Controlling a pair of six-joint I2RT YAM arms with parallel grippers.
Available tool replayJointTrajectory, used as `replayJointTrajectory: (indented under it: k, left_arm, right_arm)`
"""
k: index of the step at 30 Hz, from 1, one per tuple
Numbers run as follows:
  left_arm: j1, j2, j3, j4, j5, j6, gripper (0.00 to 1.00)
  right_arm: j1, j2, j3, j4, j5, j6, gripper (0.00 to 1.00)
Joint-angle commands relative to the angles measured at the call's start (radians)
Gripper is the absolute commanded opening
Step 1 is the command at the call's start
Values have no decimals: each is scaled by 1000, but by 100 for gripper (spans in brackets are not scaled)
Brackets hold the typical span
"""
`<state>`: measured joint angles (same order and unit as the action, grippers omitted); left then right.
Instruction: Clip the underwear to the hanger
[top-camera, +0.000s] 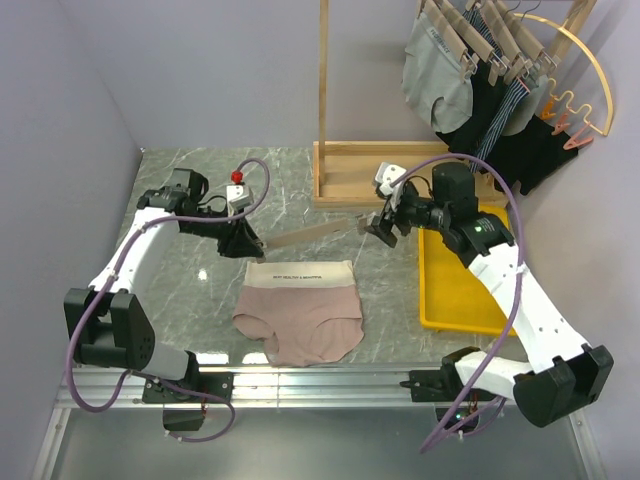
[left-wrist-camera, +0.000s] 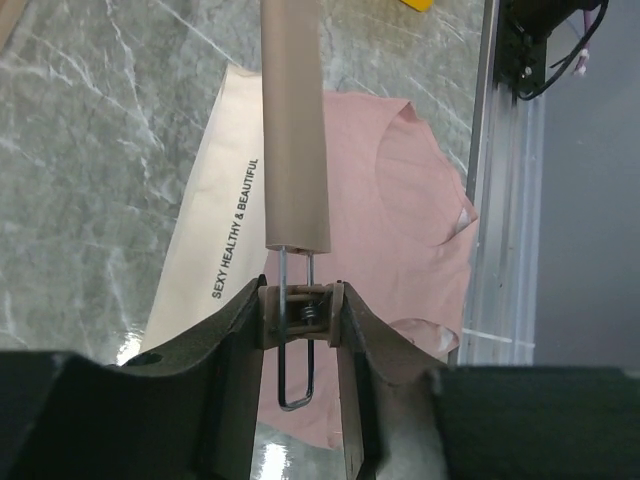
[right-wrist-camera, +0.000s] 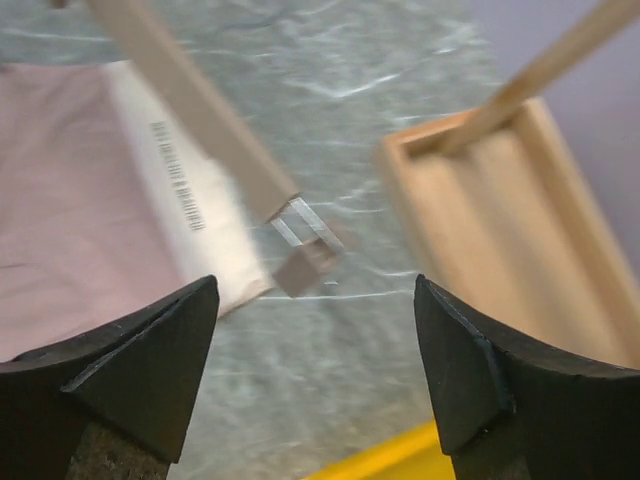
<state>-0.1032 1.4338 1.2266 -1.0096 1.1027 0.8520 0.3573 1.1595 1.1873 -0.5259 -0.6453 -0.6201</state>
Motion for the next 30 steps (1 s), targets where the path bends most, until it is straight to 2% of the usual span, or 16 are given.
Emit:
replayJointTrajectory:
  k: [1, 4, 8, 15, 21, 28, 30]
  left_arm:
    - [3, 13, 8, 19, 23, -90, 0]
    - [5, 56, 10, 20, 48, -134, 0]
    - [3, 39, -32, 139, 54, -247, 0]
    - [2, 76, 11, 81, 54, -218, 0]
    - [-15, 59, 19, 74, 28, -225, 0]
    - [-24, 42, 11, 57, 28, -212, 0]
    - [-24, 36, 5, 72, 31, -225, 0]
  right_arm:
    - [23, -72, 11, 167, 162, -76, 86]
    - [61, -63, 26, 162, 153, -153, 86]
    - [150, -43, 8, 130, 147, -246, 87]
    - [311, 17, -90, 199, 174, -430, 88]
    - [335, 152, -37, 204, 199, -550, 89]
    - [347, 261, 20, 167, 196, -593, 88]
    - [350, 285, 25, 173, 200, -598, 85]
